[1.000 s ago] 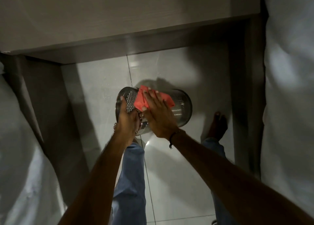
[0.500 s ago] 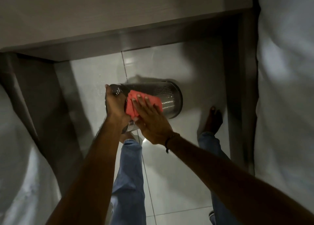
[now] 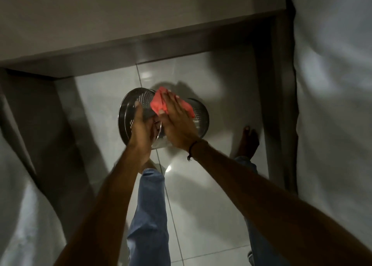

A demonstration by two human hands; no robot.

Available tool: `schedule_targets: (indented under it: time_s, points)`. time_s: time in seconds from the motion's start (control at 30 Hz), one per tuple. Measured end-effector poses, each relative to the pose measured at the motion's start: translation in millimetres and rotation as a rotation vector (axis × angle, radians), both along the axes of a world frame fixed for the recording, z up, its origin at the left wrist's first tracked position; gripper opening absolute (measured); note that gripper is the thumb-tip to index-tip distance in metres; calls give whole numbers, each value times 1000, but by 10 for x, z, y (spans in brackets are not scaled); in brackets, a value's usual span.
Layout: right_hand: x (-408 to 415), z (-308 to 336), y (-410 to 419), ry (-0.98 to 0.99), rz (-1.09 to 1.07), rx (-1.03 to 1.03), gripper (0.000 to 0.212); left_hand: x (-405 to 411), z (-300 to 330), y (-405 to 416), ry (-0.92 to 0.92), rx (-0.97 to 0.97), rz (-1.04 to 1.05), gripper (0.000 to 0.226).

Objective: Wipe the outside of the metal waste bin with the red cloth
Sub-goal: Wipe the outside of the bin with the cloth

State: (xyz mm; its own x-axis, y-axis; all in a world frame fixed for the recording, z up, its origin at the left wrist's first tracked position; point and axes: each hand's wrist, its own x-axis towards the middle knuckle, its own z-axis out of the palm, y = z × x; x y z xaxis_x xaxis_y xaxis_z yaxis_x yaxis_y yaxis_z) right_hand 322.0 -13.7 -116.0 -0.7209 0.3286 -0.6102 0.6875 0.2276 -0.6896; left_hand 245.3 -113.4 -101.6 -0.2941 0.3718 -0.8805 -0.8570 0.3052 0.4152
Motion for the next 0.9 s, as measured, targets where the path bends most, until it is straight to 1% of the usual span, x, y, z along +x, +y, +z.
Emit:
schedule_targets:
  time_s: [0.03, 0.1, 0.13, 0.17, 0.2, 0.23, 0.3, 0.33, 0.43, 0.5, 0.57, 0.6, 0.63, 0.73, 0.77, 0.87, 0.9]
  points:
    - [61, 21, -28, 33, 65, 55, 62, -49, 1, -1, 16, -37, 16, 76]
    - [268, 56, -213, 66, 359, 202, 61, -240, 18, 84, 33, -130, 140, 80]
    - [340, 68, -298, 26, 449, 200, 64, -312, 17, 132, 25, -148, 170, 82]
    - [338, 40, -313, -18, 457, 172, 65, -330, 9, 159, 47, -138, 147, 81]
    - [250, 19, -274, -35, 393, 136, 65, -297, 25, 150, 73, -130, 80, 78]
    - [114, 18, -195, -41, 279, 77, 64, -240, 56, 128, 94, -126, 2, 77]
    - [-138, 13, -30, -29, -3, -84, 61, -88, 122, 71, 80, -102, -111, 77]
    - [-216, 4, 15, -16, -102, -134, 61, -51, 139, 54, 77, -83, -119, 77]
    - [-325, 15, -127, 10, -290, -267, 62, -69, 155, 101, 181, -111, -32, 78]
    - [-383, 56, -177, 9, -506, -419, 62, -58, 168, 181, 182, -112, 10, 79]
    - [-421, 69, -102, -32, -722, -577, 65, 24, 178, 237, 182, -122, -24, 74]
    - [-405, 46, -48, -53, -773, -625, 67, 72, 169, 261, 169, -140, -40, 72]
    - [-377, 8, -1, -58, -780, -634, 66, 119, 143, 280, 160, -164, -57, 72]
    - [-292, -77, 125, -68, -735, -619, 49, 205, 64, 281, 172, -201, -185, 87]
    - [-274, -91, 161, -93, -712, -615, 45, 206, 47, 281, 175, -192, -221, 87]
    - [-257, -93, 258, -160, -642, -585, 40, 136, -116, 274, 179, -160, -287, 67]
    - [-250, -97, 288, -169, -653, -586, 39, 92, -165, 279, 174, -148, -296, 65]
